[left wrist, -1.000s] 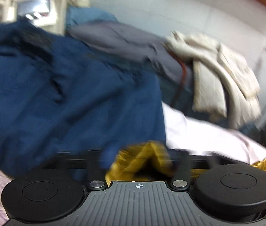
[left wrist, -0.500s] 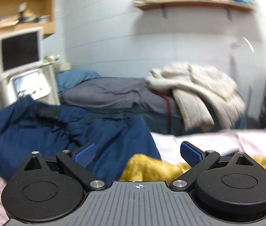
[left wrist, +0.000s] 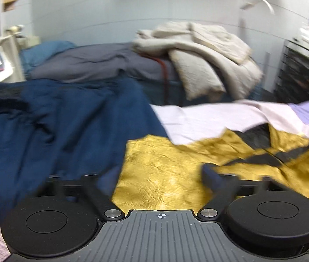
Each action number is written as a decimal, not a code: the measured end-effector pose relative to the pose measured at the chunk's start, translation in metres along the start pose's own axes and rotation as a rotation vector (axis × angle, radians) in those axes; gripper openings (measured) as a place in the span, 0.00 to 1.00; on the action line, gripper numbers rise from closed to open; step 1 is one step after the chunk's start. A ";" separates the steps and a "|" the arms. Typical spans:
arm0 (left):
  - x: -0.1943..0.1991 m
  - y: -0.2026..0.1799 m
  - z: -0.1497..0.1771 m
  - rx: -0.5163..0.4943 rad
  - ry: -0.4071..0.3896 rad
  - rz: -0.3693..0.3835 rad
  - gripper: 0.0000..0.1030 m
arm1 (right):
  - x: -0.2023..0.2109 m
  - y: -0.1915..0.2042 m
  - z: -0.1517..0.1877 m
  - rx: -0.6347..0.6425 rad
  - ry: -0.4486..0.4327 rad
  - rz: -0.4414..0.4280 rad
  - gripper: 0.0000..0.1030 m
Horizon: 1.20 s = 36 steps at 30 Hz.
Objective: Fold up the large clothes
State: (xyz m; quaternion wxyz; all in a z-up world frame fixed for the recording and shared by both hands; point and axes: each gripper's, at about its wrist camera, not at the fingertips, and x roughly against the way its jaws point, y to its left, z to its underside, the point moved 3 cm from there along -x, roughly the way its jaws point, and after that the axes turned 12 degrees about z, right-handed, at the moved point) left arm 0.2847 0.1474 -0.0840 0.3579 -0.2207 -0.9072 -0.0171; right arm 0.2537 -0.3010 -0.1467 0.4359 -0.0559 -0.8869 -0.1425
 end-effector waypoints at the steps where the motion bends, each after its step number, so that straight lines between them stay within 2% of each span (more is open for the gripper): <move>1: -0.004 -0.003 0.001 -0.020 0.021 -0.018 0.81 | 0.000 -0.001 0.002 -0.023 0.006 -0.020 0.12; 2: -0.006 -0.005 0.000 -0.040 0.029 -0.033 0.58 | 0.005 -0.001 0.001 -0.030 -0.018 -0.022 0.10; 5: 0.007 -0.011 -0.011 -0.057 -0.058 -0.015 0.52 | 0.035 -0.002 -0.008 -0.018 -0.173 0.013 0.09; 8: 0.023 0.000 -0.038 -0.005 -0.188 -0.068 0.47 | 0.066 -0.006 -0.025 -0.036 -0.320 0.072 0.09; 11: 0.009 0.020 -0.059 0.080 -0.203 -0.072 0.48 | 0.073 -0.004 -0.043 0.002 -0.389 0.153 0.09; 13: -0.016 0.027 -0.061 0.098 -0.150 -0.092 0.48 | 0.060 -0.001 -0.049 0.018 -0.378 0.210 0.09; 16: -0.057 0.029 -0.043 0.084 -0.030 -0.154 0.49 | 0.019 0.002 -0.043 0.084 -0.299 0.311 0.09; 17: -0.067 0.028 -0.035 0.066 -0.013 -0.183 0.50 | 0.004 0.006 -0.038 0.126 -0.274 0.345 0.10; 19: -0.079 0.023 -0.021 0.021 -0.028 -0.238 0.53 | -0.023 0.013 -0.020 0.215 -0.221 0.402 0.11; 21: -0.084 0.012 -0.012 -0.065 -0.046 -0.284 0.53 | -0.045 0.019 0.001 0.268 -0.177 0.430 0.13; 23: -0.089 0.011 -0.008 -0.068 -0.034 -0.274 0.53 | -0.055 0.022 0.020 0.297 -0.173 0.444 0.13; 26: -0.087 0.025 -0.011 -0.005 -0.023 -0.213 0.56 | -0.053 0.018 0.025 0.272 -0.208 0.430 0.15; 27: -0.086 0.029 -0.013 0.007 -0.017 -0.198 0.60 | -0.050 0.016 0.024 0.261 -0.202 0.427 0.20; 28: -0.085 0.030 -0.015 0.013 -0.015 -0.185 0.69 | -0.050 0.012 0.023 0.255 -0.196 0.431 0.26; 29: -0.082 0.031 -0.018 0.023 -0.015 -0.170 0.86 | -0.048 0.010 0.021 0.249 -0.193 0.447 0.44; 30: -0.078 0.033 -0.022 0.035 -0.016 -0.175 0.92 | -0.046 0.007 0.015 0.237 -0.190 0.469 0.65; 31: -0.073 0.034 -0.027 0.047 -0.018 -0.199 1.00 | -0.039 0.002 0.011 0.217 -0.193 0.487 0.73; 32: -0.065 0.035 -0.032 0.056 -0.023 -0.231 1.00 | -0.031 -0.003 0.007 0.195 -0.214 0.498 0.83; 34: -0.042 0.035 -0.040 0.050 -0.101 -0.269 1.00 | -0.004 -0.006 0.002 0.165 -0.290 0.487 0.86; 36: -0.017 0.036 -0.044 0.037 -0.171 -0.287 1.00 | 0.020 0.000 0.002 0.191 -0.337 0.468 0.91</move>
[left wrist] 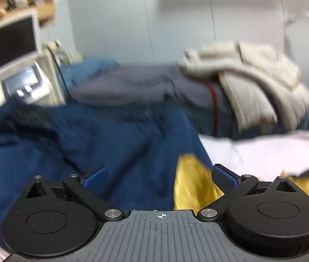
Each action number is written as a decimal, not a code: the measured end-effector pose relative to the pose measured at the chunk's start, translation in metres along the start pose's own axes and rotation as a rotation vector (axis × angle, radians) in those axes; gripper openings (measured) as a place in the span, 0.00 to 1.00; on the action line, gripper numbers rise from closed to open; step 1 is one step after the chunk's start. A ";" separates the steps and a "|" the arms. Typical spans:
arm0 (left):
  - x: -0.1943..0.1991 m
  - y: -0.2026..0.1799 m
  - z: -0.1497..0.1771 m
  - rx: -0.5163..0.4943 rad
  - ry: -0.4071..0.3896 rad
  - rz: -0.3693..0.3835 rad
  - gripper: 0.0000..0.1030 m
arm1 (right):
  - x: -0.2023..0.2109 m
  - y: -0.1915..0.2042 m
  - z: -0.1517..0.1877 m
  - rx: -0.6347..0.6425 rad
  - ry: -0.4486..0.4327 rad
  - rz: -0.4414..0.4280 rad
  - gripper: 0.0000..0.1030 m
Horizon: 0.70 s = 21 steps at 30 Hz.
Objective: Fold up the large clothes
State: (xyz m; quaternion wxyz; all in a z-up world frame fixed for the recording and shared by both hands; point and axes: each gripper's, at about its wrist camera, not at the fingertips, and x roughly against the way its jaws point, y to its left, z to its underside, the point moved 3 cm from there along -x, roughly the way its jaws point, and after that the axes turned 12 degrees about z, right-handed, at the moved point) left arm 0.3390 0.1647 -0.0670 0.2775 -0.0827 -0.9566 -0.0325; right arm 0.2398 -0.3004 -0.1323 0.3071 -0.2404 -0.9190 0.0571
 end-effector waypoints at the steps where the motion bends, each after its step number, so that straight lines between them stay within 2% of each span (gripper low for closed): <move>1: 0.010 0.003 -0.004 -0.004 -0.013 -0.011 1.00 | 0.011 0.000 -0.002 0.022 -0.025 0.010 0.92; 4: 0.041 0.004 -0.009 0.014 -0.013 -0.014 1.00 | 0.046 0.001 -0.004 0.063 -0.094 -0.026 0.92; 6: 0.067 -0.004 -0.003 0.029 -0.040 0.083 1.00 | 0.072 0.005 0.001 0.055 -0.121 -0.117 0.92; 8: 0.089 -0.021 0.013 0.030 -0.033 0.190 1.00 | 0.095 0.013 0.010 0.054 -0.130 -0.237 0.92; 11: 0.107 -0.054 0.047 -0.025 -0.023 0.260 1.00 | 0.119 0.031 0.028 0.060 -0.120 -0.383 0.93; 13: 0.100 -0.075 0.069 -0.120 0.037 0.241 1.00 | 0.128 0.044 0.039 0.095 -0.128 -0.449 0.94; 15: 0.087 -0.082 0.086 -0.164 0.099 0.190 1.00 | 0.123 0.054 0.048 0.111 -0.078 -0.451 0.95; 18: 0.066 -0.074 0.094 -0.092 0.142 0.182 1.00 | 0.099 0.057 0.064 0.106 0.012 -0.410 0.99; 21: 0.049 -0.072 0.093 -0.071 0.161 0.190 1.00 | 0.079 0.052 0.072 0.023 0.086 -0.439 1.00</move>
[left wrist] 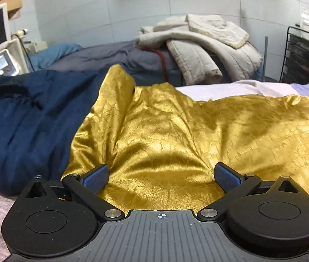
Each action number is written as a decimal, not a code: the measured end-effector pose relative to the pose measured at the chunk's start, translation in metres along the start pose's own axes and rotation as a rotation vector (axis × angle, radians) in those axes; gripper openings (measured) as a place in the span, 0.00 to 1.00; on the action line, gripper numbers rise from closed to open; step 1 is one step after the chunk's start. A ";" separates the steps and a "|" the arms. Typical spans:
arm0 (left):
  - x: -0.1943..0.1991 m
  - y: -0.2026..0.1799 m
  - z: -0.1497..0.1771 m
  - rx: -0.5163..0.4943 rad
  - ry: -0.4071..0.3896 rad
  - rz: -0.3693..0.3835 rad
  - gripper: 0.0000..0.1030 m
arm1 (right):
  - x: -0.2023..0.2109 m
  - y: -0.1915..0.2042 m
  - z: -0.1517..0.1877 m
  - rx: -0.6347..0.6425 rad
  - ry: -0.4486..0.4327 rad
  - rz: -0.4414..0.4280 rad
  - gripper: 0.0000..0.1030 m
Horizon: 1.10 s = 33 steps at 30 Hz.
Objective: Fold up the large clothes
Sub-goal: 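Grasp the ends of the folded jacket with both grippers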
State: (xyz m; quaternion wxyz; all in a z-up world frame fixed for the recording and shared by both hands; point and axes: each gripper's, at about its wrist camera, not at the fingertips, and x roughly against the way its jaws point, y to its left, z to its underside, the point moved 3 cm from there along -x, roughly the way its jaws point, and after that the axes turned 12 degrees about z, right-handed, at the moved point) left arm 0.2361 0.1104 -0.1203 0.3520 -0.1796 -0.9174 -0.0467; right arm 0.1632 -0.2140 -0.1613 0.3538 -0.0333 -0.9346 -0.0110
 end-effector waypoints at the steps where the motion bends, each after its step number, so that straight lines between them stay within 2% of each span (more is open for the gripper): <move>1: -0.005 0.000 0.000 -0.011 0.005 -0.009 1.00 | -0.002 -0.002 0.001 -0.018 0.003 -0.001 1.00; 6: -0.002 -0.004 0.001 -0.071 -0.015 -0.034 1.00 | 0.006 0.004 -0.004 -0.008 -0.014 0.025 1.00; 9: 0.028 -0.011 -0.003 -0.079 -0.038 -0.037 1.00 | 0.033 0.000 -0.006 -0.057 -0.033 0.051 1.00; 12: 0.069 -0.012 0.000 -0.024 -0.088 0.015 1.00 | 0.065 -0.014 0.002 -0.158 -0.028 0.026 1.00; 16: 0.109 -0.010 0.022 0.100 -0.115 0.094 1.00 | 0.098 -0.028 0.029 -0.277 0.007 -0.013 1.00; 20: 0.108 0.003 0.064 0.272 -0.077 0.123 1.00 | 0.104 -0.040 0.073 -0.441 0.085 -0.049 1.00; 22: 0.103 0.017 0.086 0.401 -0.029 0.118 1.00 | 0.099 -0.047 0.094 -0.559 0.135 -0.075 1.00; 23: 0.100 0.025 0.093 0.475 -0.029 0.134 1.00 | 0.096 -0.049 0.099 -0.610 0.153 -0.097 1.00; 25: 0.099 0.042 0.107 0.629 -0.085 0.186 1.00 | 0.091 -0.052 0.108 -0.702 0.177 -0.140 1.00; 27: 0.095 0.056 0.110 0.738 -0.124 0.192 1.00 | 0.086 -0.056 0.112 -0.784 0.178 -0.169 1.00; 33: 0.065 0.079 0.102 0.816 -0.155 0.277 1.00 | 0.067 -0.067 0.101 -0.914 0.144 -0.233 1.00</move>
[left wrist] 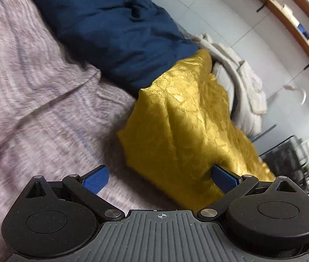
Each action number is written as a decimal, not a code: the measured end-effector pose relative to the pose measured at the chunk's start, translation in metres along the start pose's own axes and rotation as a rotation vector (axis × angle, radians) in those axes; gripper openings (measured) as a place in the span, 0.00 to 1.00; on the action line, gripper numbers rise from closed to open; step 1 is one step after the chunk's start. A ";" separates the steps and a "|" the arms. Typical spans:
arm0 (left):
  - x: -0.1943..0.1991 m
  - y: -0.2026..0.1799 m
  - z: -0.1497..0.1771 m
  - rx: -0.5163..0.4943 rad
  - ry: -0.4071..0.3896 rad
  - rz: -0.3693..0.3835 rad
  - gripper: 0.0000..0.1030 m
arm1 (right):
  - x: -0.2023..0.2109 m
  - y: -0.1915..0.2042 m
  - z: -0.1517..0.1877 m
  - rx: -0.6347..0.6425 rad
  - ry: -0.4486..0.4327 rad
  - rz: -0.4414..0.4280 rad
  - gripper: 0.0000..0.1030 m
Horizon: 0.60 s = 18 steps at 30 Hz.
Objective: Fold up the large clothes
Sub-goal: 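Grasp the ends of the folded jacket with both grippers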
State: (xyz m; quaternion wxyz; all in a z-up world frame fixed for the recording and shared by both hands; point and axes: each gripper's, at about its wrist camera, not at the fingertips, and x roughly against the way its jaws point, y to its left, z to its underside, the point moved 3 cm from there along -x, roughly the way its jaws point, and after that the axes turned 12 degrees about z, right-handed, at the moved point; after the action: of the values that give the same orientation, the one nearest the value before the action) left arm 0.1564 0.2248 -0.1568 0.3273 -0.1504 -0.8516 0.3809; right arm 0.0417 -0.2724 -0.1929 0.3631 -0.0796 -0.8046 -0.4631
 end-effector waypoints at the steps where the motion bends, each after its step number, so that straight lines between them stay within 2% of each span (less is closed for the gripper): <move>1: -0.005 0.002 -0.003 0.018 -0.003 0.021 1.00 | -0.004 0.000 -0.004 -0.016 0.000 -0.013 1.00; 5: -0.006 0.006 -0.013 0.090 -0.058 0.103 1.00 | -0.017 0.001 -0.022 -0.083 -0.013 -0.072 1.00; 7: -0.004 0.008 -0.015 0.085 -0.076 0.106 1.00 | -0.027 0.001 -0.031 -0.127 -0.009 -0.081 1.00; 9: -0.016 0.014 -0.018 0.080 -0.024 0.065 1.00 | -0.035 0.002 -0.039 -0.129 -0.006 -0.081 1.00; 12: -0.027 0.015 -0.028 0.078 -0.023 0.075 1.00 | -0.047 0.013 -0.046 -0.087 -0.003 -0.053 1.00; 14: -0.038 0.010 -0.039 0.058 -0.013 0.067 1.00 | -0.050 0.017 -0.052 -0.097 -0.011 -0.078 1.00; 18: -0.068 -0.001 -0.059 -0.002 0.053 0.062 1.00 | -0.065 0.016 -0.063 -0.125 -0.026 -0.053 1.00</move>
State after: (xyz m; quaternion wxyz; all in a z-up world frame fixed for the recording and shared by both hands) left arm 0.2467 0.2222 -0.1570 0.3375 -0.1869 -0.8379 0.3860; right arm 0.1285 -0.3008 -0.2053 0.3346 -0.0870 -0.7805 -0.5209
